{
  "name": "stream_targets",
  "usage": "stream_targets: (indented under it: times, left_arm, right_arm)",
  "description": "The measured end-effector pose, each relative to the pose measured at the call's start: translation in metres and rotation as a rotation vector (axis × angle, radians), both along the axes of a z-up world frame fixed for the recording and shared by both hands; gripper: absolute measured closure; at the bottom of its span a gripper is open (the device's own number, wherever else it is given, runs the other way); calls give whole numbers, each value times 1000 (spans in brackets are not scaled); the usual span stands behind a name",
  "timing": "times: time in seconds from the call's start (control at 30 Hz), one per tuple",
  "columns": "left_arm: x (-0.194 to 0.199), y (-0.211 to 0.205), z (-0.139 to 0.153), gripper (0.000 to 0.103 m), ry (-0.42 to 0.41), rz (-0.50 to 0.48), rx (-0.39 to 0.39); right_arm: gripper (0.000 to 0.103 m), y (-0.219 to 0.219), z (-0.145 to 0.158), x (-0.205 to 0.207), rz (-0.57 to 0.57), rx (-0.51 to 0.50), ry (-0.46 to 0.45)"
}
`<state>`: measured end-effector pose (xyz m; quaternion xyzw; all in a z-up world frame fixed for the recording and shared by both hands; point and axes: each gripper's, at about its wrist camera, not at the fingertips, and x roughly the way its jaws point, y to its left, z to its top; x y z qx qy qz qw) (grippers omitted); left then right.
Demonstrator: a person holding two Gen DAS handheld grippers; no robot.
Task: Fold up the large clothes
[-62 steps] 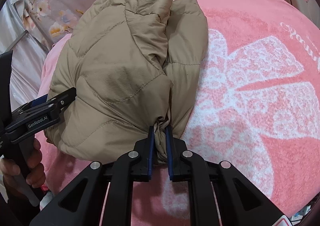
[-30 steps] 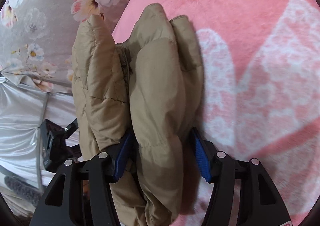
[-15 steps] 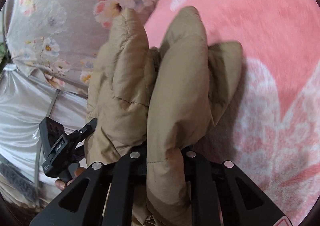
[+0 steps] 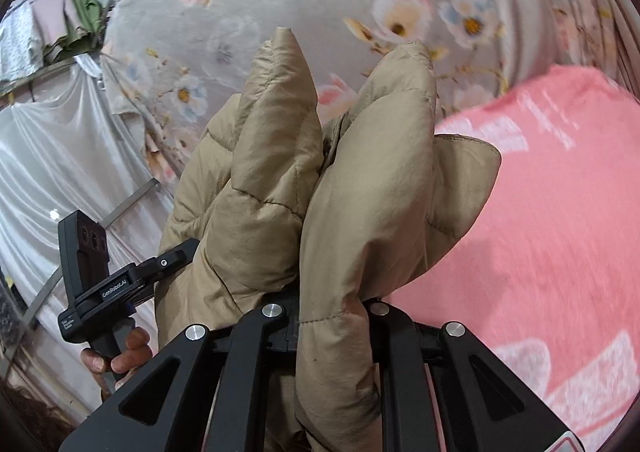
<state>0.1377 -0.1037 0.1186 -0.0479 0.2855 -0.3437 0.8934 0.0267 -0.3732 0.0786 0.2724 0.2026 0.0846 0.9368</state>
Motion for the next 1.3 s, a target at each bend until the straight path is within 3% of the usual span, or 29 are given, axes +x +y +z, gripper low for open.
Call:
stream_targets:
  times: [0.13,0.27,0.43,0.6,0.87,1.03,1.1,1.2,1.3]
  left_arm:
    - [21,18,17,47,-83,43,14]
    - [52,40,16,47,-103,92,39]
    - [102,60,-13,47,-60,146,94]
    - [150,74,-67,47,41,185,141]
    - [188,90,-132,44,105,233,187]
    - [198,105,-155,31,120,265,156]
    - [200,107,-161,24,118,289,154]
    - [193,103,-157,13,85,365,221]
    - [170,99,-139,12,3,439,342]
  right_arm:
    - [90,17,13,36,26,-34,-46]
    - [90,37,6,86,59,-33,-38]
    - [90,58,-32,149,97,-17,42]
    - [90,77,-81,192,121,4,151]
    - [90,94,-134,226,116,10,227]
    - [86,98,-162,237,104,3,274]
    - [78,98,-173,239,95,14,284]
    - [71,89,-175,234,90,62,303]
    - [70,82,-157,212,80,42,308]
